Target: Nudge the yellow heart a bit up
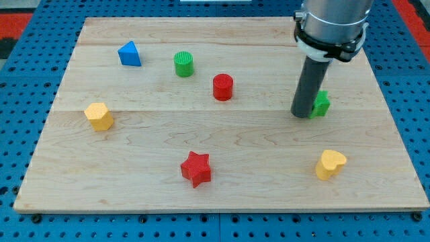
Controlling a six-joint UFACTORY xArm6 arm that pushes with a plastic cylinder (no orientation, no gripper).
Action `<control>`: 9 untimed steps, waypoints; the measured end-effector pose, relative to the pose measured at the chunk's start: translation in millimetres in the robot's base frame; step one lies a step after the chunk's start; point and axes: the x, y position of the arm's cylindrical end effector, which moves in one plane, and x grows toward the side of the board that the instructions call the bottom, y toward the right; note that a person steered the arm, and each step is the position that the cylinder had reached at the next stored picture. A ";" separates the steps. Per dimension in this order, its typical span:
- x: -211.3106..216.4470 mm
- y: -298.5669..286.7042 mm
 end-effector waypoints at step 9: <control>114.0 1.4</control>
